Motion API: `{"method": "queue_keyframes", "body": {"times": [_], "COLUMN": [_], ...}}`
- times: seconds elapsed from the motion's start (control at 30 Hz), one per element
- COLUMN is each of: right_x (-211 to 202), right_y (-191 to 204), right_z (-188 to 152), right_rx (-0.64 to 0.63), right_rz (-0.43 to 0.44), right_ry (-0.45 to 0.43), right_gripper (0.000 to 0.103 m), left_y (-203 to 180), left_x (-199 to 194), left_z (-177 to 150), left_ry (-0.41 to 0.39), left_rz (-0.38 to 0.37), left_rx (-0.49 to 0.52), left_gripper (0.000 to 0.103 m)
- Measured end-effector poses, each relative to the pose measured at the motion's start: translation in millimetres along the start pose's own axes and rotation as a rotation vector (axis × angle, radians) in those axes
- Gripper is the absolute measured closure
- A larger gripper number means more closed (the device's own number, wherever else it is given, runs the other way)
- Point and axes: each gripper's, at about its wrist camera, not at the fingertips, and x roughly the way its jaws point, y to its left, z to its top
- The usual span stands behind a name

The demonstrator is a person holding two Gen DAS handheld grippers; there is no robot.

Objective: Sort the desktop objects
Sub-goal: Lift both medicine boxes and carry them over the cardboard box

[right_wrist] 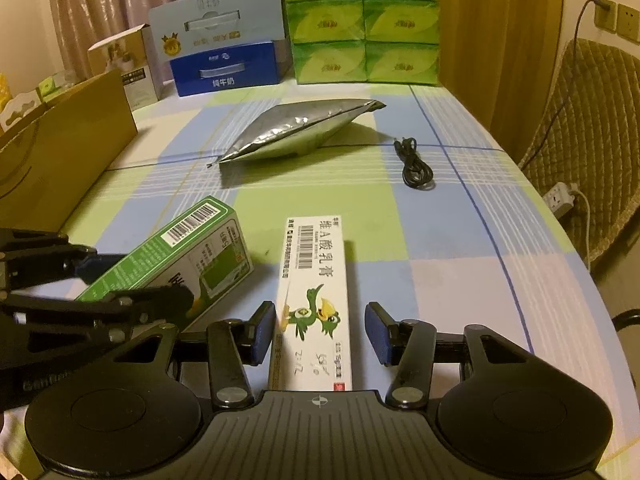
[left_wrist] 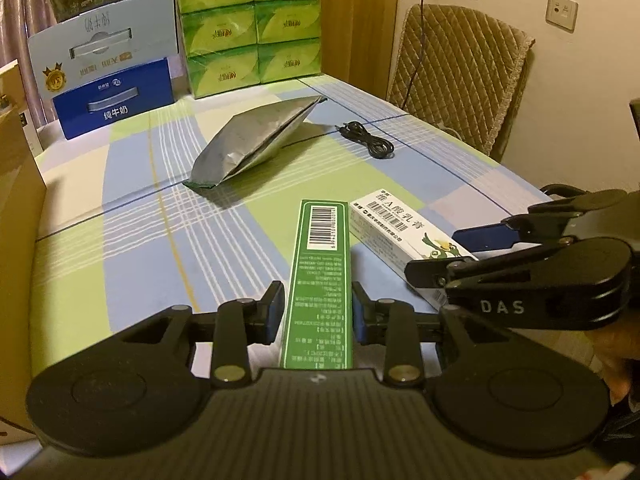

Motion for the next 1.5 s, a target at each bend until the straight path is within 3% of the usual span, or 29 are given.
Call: {"method": "queue_keyframes", "body": {"times": [0.33, 0.57, 1.1, 1.5], "right_x": [10.0, 10.3, -5.1, -8.7], "right_y": [10.4, 10.8, 14.0, 16.9], "right_z": [1.0, 0.6, 4.9, 0.9], "right_rx": [-0.045, -0.055, -0.02, -0.017], "right_rz": [-0.008, -0.028, -0.016, -0.004], "right_ry": [0.018, 0.015, -0.046, -0.035], "right_gripper": [0.057, 0.067, 0.067, 0.067], "left_y": [1.0, -0.9, 1.4, 0.2], "left_x": [3.8, 10.1, -12.6, -19.2], "left_z": [-2.0, -3.2, -4.0, -8.1], "left_ry": [0.004, 0.017, -0.02, -0.019], "left_rz": [0.002, 0.003, 0.042, 0.044], "left_rx": [-0.008, -0.002, -0.014, -0.013], "left_gripper": [0.074, 0.077, 0.078, 0.078]}}
